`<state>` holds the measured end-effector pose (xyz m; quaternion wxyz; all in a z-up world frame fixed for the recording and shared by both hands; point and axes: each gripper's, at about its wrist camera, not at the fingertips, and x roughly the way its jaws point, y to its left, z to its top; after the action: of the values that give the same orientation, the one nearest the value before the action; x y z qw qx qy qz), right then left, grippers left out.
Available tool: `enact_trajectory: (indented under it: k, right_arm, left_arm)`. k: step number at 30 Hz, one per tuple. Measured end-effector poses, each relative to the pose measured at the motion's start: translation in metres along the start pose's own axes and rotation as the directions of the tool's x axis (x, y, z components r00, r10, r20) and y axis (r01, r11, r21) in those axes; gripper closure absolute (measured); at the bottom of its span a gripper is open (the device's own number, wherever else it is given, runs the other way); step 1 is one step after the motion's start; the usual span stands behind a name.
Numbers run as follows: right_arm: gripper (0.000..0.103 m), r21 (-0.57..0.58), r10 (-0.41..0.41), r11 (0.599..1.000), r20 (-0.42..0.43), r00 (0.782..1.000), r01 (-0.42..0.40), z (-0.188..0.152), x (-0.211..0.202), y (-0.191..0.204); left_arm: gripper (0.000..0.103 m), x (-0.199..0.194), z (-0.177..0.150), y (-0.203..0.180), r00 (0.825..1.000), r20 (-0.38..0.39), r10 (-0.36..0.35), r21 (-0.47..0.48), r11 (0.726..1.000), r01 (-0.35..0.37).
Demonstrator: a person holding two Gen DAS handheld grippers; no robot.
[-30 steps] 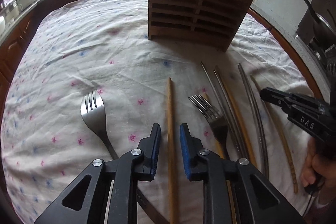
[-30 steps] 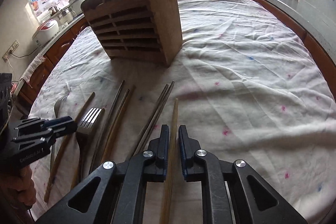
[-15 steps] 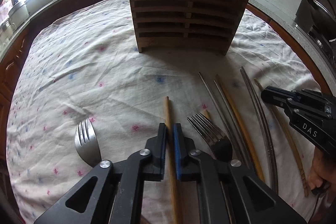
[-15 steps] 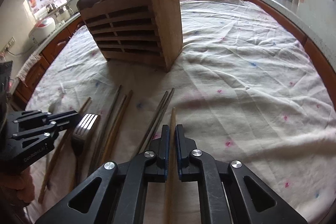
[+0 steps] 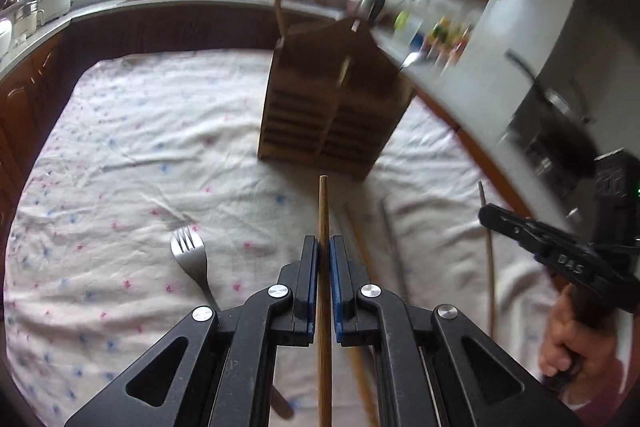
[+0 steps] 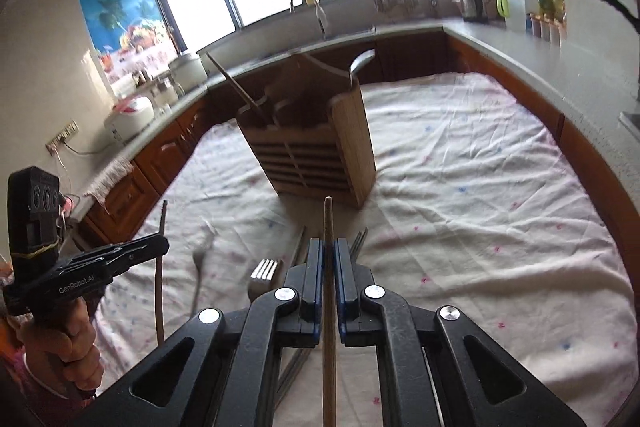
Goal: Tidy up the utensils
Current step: 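Lift both chopsticks upright and carry them over the wooden holder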
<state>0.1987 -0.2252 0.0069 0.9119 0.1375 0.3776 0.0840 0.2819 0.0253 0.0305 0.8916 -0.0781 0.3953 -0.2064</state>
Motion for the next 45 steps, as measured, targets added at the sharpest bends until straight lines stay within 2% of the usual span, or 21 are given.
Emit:
enact_trajectory:
  k: [7,17,25,45]
  right_arm:
    - [0.098,-0.002,0.008,1.0,0.1,0.995,-0.008,0.009,-0.038,0.008]
    - [0.098,-0.013,0.017,1.0,0.178,0.984,-0.015,0.017,-0.064,0.017]
    - [0.098,-0.018,0.021,1.0,0.196,0.98,-0.018,0.022,-0.068,0.018]
    - [0.098,-0.02,0.021,1.0,0.234,0.972,-0.017,0.042,-0.061,0.021]
  left_arm:
    - [0.099,-0.066,-0.017,0.003,0.994,0.103,-0.026,-0.018,0.999,0.028]
    - [0.099,-0.123,-0.033,-0.004,0.975,0.222,-0.018,0.0,1.0,0.018]
    - [0.099,-0.132,-0.035,-0.007,0.968,0.249,-0.01,0.004,1.0,0.009]
    - [0.099,-0.126,-0.013,0.0,0.955,0.296,0.007,-0.002,1.0,-0.007]
